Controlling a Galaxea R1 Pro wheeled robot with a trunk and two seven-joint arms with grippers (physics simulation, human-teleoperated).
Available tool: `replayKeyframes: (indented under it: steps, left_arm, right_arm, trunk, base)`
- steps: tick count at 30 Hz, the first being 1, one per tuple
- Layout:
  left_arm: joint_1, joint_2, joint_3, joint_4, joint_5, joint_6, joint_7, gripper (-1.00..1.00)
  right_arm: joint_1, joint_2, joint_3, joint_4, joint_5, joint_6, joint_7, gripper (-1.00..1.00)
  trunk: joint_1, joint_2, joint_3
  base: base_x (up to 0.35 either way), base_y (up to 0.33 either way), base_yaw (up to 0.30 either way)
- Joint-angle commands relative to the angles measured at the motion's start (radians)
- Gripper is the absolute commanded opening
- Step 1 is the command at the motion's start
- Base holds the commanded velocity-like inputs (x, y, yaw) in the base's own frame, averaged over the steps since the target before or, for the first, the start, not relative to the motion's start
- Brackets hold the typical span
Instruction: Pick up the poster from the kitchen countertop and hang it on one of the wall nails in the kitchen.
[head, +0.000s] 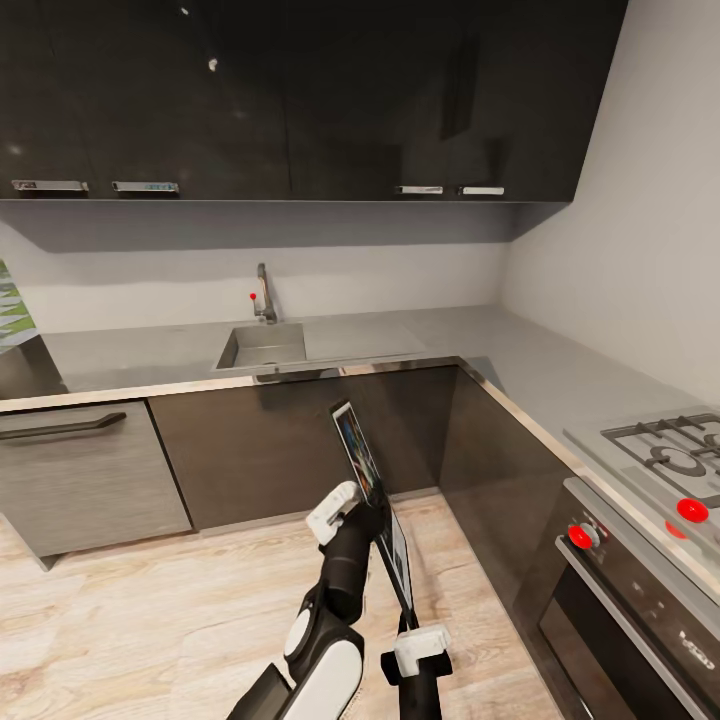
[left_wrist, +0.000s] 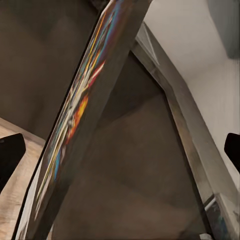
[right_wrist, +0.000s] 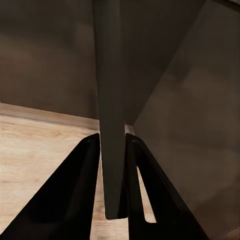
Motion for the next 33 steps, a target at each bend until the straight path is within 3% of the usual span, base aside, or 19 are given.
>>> replayKeyframes:
  steps: [1, 18, 33]
  left_arm:
    - [-0.001, 0.003, -0.002, -0.004, 0.009, -0.007, 0.003, 1.0]
    - [-0.001, 0.018, -0.005, -0.022, 0.009, -0.007, 0.003, 1.0]
    - [-0.001, 0.036, -0.007, -0.032, 0.01, -0.005, 0.002, 1.0]
  right_arm:
    - [-0.001, 0.0, 0.002, 0.001, 0.004, -0.001, -0.005, -1.0]
    - [-0.009, -0.001, -0.004, -0.002, 0.0, 0.007, 0.001, -1.0]
    - [-0.134, -0.009, -0.011, 0.038, -0.027, 0.011, 0.024, -1.0]
  trunk:
    - [0.0, -0.001, -0.001]
    - [0.0, -0.001, -0.001]
    - [0.0, -0.001, -0.001]
  base:
    - [0.0, 0.0, 0.0]
    - [0.0, 0.0, 0.0]
    - [0.0, 0.0, 0.0]
